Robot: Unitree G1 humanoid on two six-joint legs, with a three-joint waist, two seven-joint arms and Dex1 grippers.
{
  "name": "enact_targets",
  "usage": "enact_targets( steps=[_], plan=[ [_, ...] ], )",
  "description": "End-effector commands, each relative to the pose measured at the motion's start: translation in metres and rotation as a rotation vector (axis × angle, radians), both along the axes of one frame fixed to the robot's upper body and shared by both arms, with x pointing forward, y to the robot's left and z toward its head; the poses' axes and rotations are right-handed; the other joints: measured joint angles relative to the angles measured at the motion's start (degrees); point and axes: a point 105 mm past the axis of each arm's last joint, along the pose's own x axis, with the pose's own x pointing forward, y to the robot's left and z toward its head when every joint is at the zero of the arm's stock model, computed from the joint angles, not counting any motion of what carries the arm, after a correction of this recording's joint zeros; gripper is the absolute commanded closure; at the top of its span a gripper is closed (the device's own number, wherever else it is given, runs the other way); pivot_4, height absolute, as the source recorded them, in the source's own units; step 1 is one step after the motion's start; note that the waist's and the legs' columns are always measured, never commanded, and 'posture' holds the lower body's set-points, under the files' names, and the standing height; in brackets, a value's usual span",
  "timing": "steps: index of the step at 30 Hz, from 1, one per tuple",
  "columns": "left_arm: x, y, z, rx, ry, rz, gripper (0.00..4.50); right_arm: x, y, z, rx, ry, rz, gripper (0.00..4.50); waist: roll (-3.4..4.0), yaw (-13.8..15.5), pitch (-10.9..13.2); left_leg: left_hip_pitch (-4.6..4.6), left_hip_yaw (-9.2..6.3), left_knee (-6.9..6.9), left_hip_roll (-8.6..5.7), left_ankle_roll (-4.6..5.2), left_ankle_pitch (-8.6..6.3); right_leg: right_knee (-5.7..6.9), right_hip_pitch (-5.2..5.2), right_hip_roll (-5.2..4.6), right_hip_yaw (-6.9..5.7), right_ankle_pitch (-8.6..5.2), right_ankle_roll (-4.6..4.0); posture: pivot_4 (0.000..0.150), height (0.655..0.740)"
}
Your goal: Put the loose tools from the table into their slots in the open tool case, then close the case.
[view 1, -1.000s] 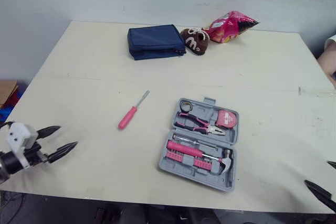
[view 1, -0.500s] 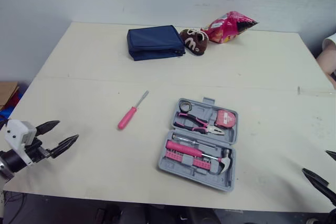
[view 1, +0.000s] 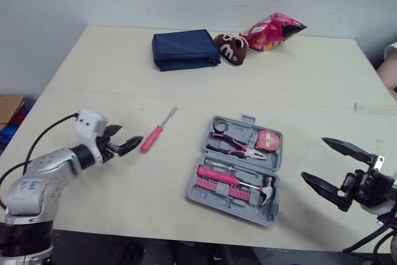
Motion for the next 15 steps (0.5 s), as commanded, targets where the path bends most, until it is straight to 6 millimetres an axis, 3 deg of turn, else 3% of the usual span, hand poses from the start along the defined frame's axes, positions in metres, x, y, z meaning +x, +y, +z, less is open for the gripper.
enact_targets(
  steps=[1,12,15],
  plan=[
    [0.002,-0.021,-0.003,0.036,0.033,-0.026,0.0,-0.002,0.006,0.002,-0.012,-0.018,0.008,0.06,0.01,-0.05,0.0,-0.01,0.01,0.0,0.01,-0.21,0.1,0.0,-0.03,0.01,0.0,0.0,0.0,0.15,0.74],
    [0.022,-0.041,-0.025,0.158,0.097,0.046,0.0,-0.009,0.007,-0.008,-0.034,0.021,-0.006,0.06,0.0,0.14,0.0,0.06,-0.06,0.01,-0.03,-0.26,0.36,0.08,0.05,0.09,0.08,0.07,-0.01,0.15,0.74],
    [0.023,-0.043,-0.032,0.161,0.129,0.052,0.78,-0.009,0.009,-0.008,-0.033,0.027,-0.004,0.0,0.0,0.15,0.0,0.08,-0.08,0.01,-0.04,-0.22,0.42,0.13,0.04,0.1,0.08,0.12,-0.05,0.15,0.74]
  ],
)
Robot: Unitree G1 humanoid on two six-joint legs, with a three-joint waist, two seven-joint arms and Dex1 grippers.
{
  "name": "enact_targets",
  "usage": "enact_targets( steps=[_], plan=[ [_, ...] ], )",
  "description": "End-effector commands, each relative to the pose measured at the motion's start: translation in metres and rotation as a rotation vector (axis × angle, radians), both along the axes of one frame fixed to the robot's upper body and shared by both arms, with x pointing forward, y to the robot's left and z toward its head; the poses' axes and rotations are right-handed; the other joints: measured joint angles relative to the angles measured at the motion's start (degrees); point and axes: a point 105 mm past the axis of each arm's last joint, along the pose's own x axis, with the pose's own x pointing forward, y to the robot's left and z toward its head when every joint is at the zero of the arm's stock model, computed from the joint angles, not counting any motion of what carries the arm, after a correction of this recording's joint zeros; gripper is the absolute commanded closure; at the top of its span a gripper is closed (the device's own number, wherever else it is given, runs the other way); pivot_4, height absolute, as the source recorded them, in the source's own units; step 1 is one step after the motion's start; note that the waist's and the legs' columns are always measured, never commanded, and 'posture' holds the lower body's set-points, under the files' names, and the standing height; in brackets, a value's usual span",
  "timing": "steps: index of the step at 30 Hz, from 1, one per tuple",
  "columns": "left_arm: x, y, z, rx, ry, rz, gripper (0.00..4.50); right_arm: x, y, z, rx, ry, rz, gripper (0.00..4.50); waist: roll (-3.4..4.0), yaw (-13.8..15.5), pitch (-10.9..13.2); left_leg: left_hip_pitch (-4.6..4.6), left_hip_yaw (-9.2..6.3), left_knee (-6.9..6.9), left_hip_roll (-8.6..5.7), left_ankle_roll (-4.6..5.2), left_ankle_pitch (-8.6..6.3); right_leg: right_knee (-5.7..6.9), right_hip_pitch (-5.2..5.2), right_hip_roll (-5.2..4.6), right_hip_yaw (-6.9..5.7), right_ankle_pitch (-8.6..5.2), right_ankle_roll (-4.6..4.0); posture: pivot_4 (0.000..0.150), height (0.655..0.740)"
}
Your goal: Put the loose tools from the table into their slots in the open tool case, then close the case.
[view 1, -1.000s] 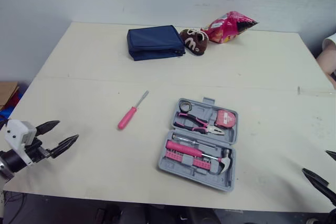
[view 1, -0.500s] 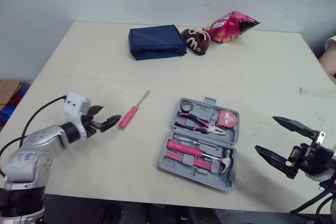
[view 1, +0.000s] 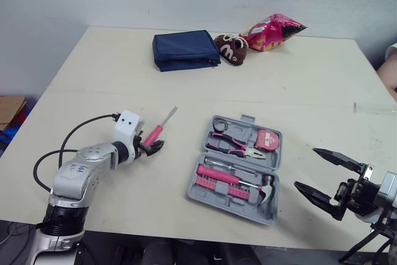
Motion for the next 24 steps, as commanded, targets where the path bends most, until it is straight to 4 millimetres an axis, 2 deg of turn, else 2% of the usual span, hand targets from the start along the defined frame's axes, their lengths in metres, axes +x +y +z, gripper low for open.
enact_targets(
  steps=[1,2,4,7,10,12,13,15,17,20,24],
  plan=[
    [0.001,-0.001,-0.01,0.017,0.043,0.011,1.24,-0.004,0.008,0.008,-0.006,-0.038,0.023,0.0,0.0,0.02,0.0,0.0,-0.01,0.0,0.0,0.02,0.01,0.02,0.0,0.01,0.0,0.01,-0.01,0.15,0.74],
    [0.001,0.0,-0.011,0.023,0.048,0.016,1.63,-0.004,0.008,0.009,-0.004,-0.037,0.022,0.0,0.0,0.01,0.0,0.01,-0.03,0.0,0.0,0.04,0.03,0.03,0.0,0.02,0.0,0.02,-0.01,0.15,0.74],
    [0.0,0.002,-0.011,0.029,0.048,0.015,2.68,-0.005,0.008,0.01,-0.006,-0.033,0.02,0.0,0.02,0.0,-0.02,0.02,-0.05,0.0,0.0,0.05,0.03,0.05,0.0,0.03,0.0,0.03,-0.02,0.15,0.74],
    [0.001,0.0,0.002,-0.007,-0.036,-0.041,3.94,-0.009,0.006,0.01,-0.02,-0.023,0.014,0.0,0.02,0.06,-0.01,0.0,-0.05,-0.02,0.0,0.0,0.05,0.04,0.0,0.03,0.0,0.03,-0.02,0.15,0.74],
    [0.003,-0.006,0.026,-0.029,-0.195,-0.148,3.94,-0.011,0.005,0.011,-0.027,-0.018,0.008,0.0,0.02,0.08,-0.01,-0.04,-0.05,-0.02,0.0,-0.06,0.07,-0.01,-0.02,0.02,0.0,0.03,-0.02,0.15,0.74],
    [-0.002,-0.018,0.048,-0.038,-0.322,-0.308,3.94,-0.013,0.004,0.012,-0.035,-0.015,0.003,0.0,0.0,0.14,0.0,-0.11,-0.05,-0.03,0.0,-0.07,0.08,-0.01,-0.06,0.03,-0.01,0.03,-0.02,0.15,0.74],
    [-0.007,-0.024,0.056,-0.025,-0.362,-0.405,3.94,-0.014,0.004,0.013,-0.037,-0.009,0.0,0.0,-0.02,0.11,0.01,-0.1,-0.04,-0.03,0.01,-0.08,0.08,-0.02,-0.07,0.03,-0.01,0.03,-0.02,0.15,0.74],
    [-0.036,-0.047,0.069,0.034,-0.408,-0.741,3.94,-0.019,-0.001,0.013,-0.061,0.025,-0.008,0.0,-0.03,0.09,0.02,-0.1,-0.03,-0.05,0.02,-0.09,0.08,-0.04,-0.08,0.04,-0.01,0.02,-0.02,0.15,0.74],
    [-0.06,-0.061,0.068,0.081,-0.381,-0.968,3.94,-0.024,-0.005,0.014,-0.074,0.047,-0.014,0.0,0.03,0.07,-0.01,-0.11,0.0,-0.19,0.0,-0.12,0.09,-0.11,-0.1,0.04,-0.01,0.01,-0.05,0.15,0.74],
    [-0.087,-0.082,0.062,0.113,-0.299,-1.173,3.94,-0.03,-0.006,0.013,-0.094,0.074,-0.014,0.0,0.04,0.1,-0.01,-0.04,0.04,-0.31,0.0,-0.13,0.05,-0.28,0.01,0.02,0.0,0.0,-0.05,0.15,0.74],
    [-0.103,-0.105,0.053,0.157,-0.197,-1.291,3.94,-0.034,-0.006,0.012,-0.1,0.1,-0.013,0.0,0.03,0.06,-0.01,-0.12,0.01,-0.28,0.01,-0.11,0.05,-0.29,-0.04,0.06,0.02,-0.01,-0.03,0.15,0.74]
  ],
)
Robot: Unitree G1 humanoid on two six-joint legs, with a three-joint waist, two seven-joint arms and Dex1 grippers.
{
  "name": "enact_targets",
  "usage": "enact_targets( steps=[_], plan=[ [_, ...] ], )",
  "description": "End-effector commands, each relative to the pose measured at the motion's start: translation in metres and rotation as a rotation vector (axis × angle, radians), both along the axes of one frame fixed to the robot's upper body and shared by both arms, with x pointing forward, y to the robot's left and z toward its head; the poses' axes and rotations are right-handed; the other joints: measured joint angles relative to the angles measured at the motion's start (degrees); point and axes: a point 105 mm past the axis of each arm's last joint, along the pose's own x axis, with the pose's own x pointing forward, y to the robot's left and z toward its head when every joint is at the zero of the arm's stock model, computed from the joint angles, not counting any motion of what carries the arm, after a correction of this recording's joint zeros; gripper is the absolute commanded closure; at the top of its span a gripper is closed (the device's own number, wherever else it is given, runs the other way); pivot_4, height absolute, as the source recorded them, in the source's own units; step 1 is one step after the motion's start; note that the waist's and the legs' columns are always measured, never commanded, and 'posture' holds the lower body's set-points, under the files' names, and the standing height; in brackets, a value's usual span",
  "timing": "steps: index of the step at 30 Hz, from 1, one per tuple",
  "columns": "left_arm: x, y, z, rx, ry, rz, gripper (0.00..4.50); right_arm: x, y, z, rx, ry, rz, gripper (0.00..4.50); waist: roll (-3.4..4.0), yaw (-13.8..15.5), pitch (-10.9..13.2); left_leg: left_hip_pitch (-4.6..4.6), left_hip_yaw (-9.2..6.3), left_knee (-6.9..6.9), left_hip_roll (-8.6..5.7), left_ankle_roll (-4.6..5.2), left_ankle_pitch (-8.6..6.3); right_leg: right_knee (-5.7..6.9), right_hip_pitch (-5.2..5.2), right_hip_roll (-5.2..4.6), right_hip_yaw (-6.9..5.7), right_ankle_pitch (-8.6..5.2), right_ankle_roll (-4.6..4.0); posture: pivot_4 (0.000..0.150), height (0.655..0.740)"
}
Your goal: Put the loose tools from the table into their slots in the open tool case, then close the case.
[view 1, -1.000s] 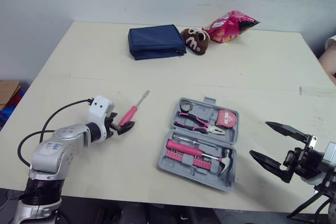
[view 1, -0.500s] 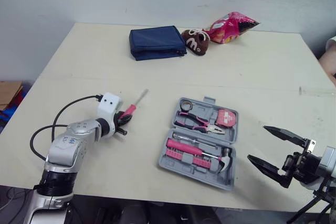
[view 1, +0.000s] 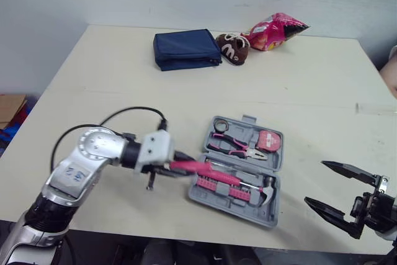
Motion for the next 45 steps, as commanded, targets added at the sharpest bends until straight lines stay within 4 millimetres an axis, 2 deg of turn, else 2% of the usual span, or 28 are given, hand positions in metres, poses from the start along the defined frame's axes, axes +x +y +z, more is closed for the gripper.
enact_targets(
  steps=[1,8,11,21,31,32,33,36,40,43,45],
  plan=[
    [-0.014,-0.024,-0.002,0.1,0.006,-0.089,3.94,-0.007,0.002,0.008,-0.015,-0.006,0.015,0.0,-0.01,-0.05,0.01,0.0,-0.02,0.02,0.0,0.01,0.0,0.02,0.0,0.01,0.0,0.0,0.01,0.15,0.74],
    [-0.017,-0.052,-0.02,0.255,0.049,-0.114,3.94,-0.015,-0.002,0.001,-0.014,0.027,0.009,0.0,-0.01,-0.25,0.01,0.05,-0.07,0.07,-0.02,0.18,0.06,0.15,0.02,0.08,0.08,0.02,0.03,0.15,0.74],
    [-0.019,-0.057,-0.026,0.299,0.069,-0.104,3.94,-0.019,-0.004,-0.002,-0.011,0.034,0.005,0.0,-0.01,-0.26,0.01,0.05,-0.09,0.08,-0.02,0.21,0.08,0.17,0.02,0.09,0.07,0.02,0.03,0.15,0.74],
    [-0.017,-0.055,-0.042,0.388,0.084,-0.047,3.94,-0.032,-0.01,-0.012,0.0,0.04,-0.017,0.0,-0.01,-0.11,0.01,0.05,-0.11,0.09,-0.02,0.21,0.09,0.2,0.01,0.07,0.07,0.0,0.01,0.15,0.74],
    [-0.012,-0.058,-0.043,0.384,0.071,-0.026,3.94,-0.03,-0.006,-0.011,0.003,0.032,-0.012,0.0,-0.01,0.03,0.01,0.05,-0.12,0.1,-0.02,0.22,0.09,0.21,0.02,0.06,0.07,0.0,0.0,0.15,0.74],
    [-0.013,-0.061,-0.038,0.358,0.061,-0.039,2.93,-0.029,-0.004,-0.011,0.004,0.03,-0.01,0.0,0.0,0.04,0.01,0.05,-0.12,0.1,-0.02,0.23,0.09,0.21,0.02,0.06,0.07,0.0,0.0,0.15,0.74],
    [-0.012,-0.064,-0.034,0.333,0.042,-0.047,2.66,-0.027,-0.002,-0.01,0.003,0.028,-0.008,0.0,0.0,0.08,0.01,0.06,-0.12,0.1,-0.02,0.23,0.09,0.22,0.02,0.06,0.07,0.0,0.0,0.15,0.74],
    [-0.015,-0.067,-0.022,0.266,0.016,-0.087,1.28,-0.023,0.004,-0.006,0.003,0.021,-0.004,0.0,0.0,0.08,0.01,0.04,-0.12,0.13,-0.02,0.24,0.1,0.22,0.01,0.06,0.07,0.0,0.0,0.15,0.74],
    [-0.015,-0.067,-0.007,0.146,0.026,-0.098,1.28,-0.016,0.013,0.0,0.003,0.015,-0.001,0.0,0.01,-0.12,0.01,0.06,-0.13,0.11,-0.02,0.23,0.11,0.25,0.01,0.07,0.07,0.0,-0.01,0.15,0.74],
    [-0.015,-0.068,-0.006,0.068,0.008,-0.125,2.21,-0.012,0.019,0.005,0.006,0.013,0.001,0.0,0.02,-0.06,0.01,0.05,-0.13,0.11,-0.02,0.22,0.11,0.25,0.01,0.06,0.06,0.0,-0.01,0.15,0.74],
    [-0.018,-0.073,-0.008,-0.015,0.057,-0.123,3.15,-0.01,0.022,0.006,0.008,0.015,0.001,0.0,0.02,0.03,0.01,0.03,-0.13,0.12,-0.02,0.22,0.12,0.23,0.01,0.06,0.06,0.0,0.0,0.15,0.74]
  ],
)
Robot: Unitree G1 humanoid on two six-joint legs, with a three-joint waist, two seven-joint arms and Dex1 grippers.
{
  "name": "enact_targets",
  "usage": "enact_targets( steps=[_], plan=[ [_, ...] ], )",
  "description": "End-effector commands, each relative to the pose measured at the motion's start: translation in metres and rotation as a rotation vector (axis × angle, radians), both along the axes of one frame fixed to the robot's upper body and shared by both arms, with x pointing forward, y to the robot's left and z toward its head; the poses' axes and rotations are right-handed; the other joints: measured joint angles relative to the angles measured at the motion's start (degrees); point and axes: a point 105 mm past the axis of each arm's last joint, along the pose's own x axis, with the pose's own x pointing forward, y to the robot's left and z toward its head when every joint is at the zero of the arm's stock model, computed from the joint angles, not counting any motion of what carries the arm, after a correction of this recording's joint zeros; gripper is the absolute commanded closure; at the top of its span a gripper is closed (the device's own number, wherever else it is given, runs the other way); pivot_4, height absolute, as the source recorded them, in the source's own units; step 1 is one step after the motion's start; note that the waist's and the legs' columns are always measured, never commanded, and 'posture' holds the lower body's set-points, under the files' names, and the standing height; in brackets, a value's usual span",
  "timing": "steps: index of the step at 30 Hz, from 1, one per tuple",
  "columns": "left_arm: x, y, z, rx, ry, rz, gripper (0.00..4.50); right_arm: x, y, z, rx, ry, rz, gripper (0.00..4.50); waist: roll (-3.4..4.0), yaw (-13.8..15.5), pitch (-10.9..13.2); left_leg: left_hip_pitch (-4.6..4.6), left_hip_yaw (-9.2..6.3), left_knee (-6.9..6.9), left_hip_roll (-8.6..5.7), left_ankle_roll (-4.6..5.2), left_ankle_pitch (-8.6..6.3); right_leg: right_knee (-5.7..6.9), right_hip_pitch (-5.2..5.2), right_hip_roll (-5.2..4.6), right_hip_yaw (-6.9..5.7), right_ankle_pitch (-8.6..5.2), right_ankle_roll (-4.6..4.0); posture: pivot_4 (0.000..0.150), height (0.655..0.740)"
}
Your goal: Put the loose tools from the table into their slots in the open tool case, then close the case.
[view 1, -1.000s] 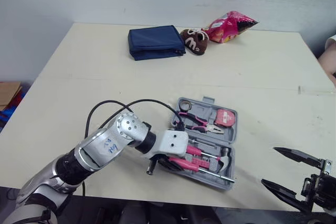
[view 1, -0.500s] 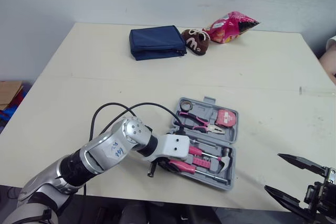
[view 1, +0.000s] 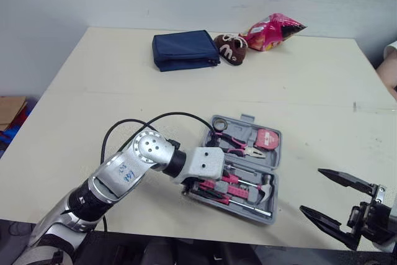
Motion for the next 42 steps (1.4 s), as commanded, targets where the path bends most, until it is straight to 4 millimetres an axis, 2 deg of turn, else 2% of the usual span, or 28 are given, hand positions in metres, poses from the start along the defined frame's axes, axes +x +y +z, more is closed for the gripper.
enact_targets(
  steps=[1,2,3,9,18,20,24,30,35,42],
  plan=[
    [-0.005,-0.007,-0.001,-0.115,0.038,-0.018,3.69,0.002,0.008,0.007,-0.002,-0.014,0.013,0.0,0.0,0.09,0.0,0.0,0.0,0.01,0.0,0.0,0.0,0.0,0.0,0.0,0.0,0.0,0.0,0.15,0.74],
    [-0.006,-0.007,-0.007,-0.113,0.037,-0.024,4.16,0.002,0.008,0.007,-0.003,-0.013,0.012,0.0,0.0,0.12,0.0,0.0,0.0,0.02,0.0,0.0,0.0,-0.01,0.01,0.0,0.0,0.0,0.01,0.15,0.74],
    [-0.007,-0.007,-0.014,-0.101,0.052,-0.014,4.42,0.002,0.008,0.008,-0.003,-0.012,0.012,0.0,0.0,0.12,0.0,-0.01,0.0,0.05,0.0,0.0,0.0,-0.01,0.0,0.0,0.0,0.0,0.01,0.15,0.74],
    [-0.005,0.005,-0.054,0.017,0.085,0.03,4.42,0.003,0.007,0.007,-0.006,-0.009,0.006,0.0,0.0,-0.12,0.0,0.01,0.0,0.05,0.0,0.03,-0.01,0.0,0.01,0.0,0.01,0.01,0.01,0.15,0.74],
    [0.002,0.01,-0.075,0.102,0.104,0.082,4.42,0.0,-0.004,0.002,-0.005,-0.013,-0.015,0.0,-0.02,-0.11,0.0,0.09,0.0,0.07,-0.01,0.16,0.05,-0.03,0.18,-0.02,0.0,0.02,0.02,0.15,0.74],
    [-0.001,0.007,-0.074,0.079,0.123,0.065,4.42,-0.002,-0.007,-0.002,-0.002,-0.01,-0.017,0.0,-0.02,-0.12,0.0,0.17,-0.01,0.01,0.0,0.16,0.05,-0.14,0.51,-0.03,0.0,0.01,0.01,0.15,0.74],
    [-0.012,0.0,-0.053,-0.048,0.135,-0.005,4.42,-0.003,-0.008,-0.004,0.005,-0.009,-0.015,0.0,-0.02,-0.18,0.0,0.39,-0.03,-0.05,0.0,0.2,0.04,-0.32,0.81,-0.06,0.0,0.0,-0.01,0.15,0.74],
    [-0.007,-0.002,-0.035,-0.167,0.143,0.009,4.42,-0.004,-0.007,-0.004,0.007,-0.006,-0.013,0.0,-0.01,-0.11,0.01,0.31,-0.06,-0.17,0.0,0.17,0.03,-0.33,0.73,-0.04,-0.05,-0.02,-0.05,0.15,0.74],
    [-0.004,-0.006,-0.041,-0.153,0.131,0.027,4.42,-0.006,-0.004,-0.002,0.009,-0.004,-0.008,0.0,-0.01,-0.15,0.01,0.27,-0.07,-0.17,0.0,0.16,0.01,-0.4,0.73,-0.04,-0.05,-0.03,-0.03,0.15,0.74],
    [-0.001,-0.001,-0.062,-0.04,0.123,0.07,4.42,-0.007,-0.005,-0.002,0.004,0.005,-0.014,0.0,-0.01,-0.16,0.01,0.24,-0.08,-0.2,0.0,0.15,-0.01,-0.44,0.71,-0.04,-0.05,-0.03,-0.02,0.15,0.74]
  ],
)
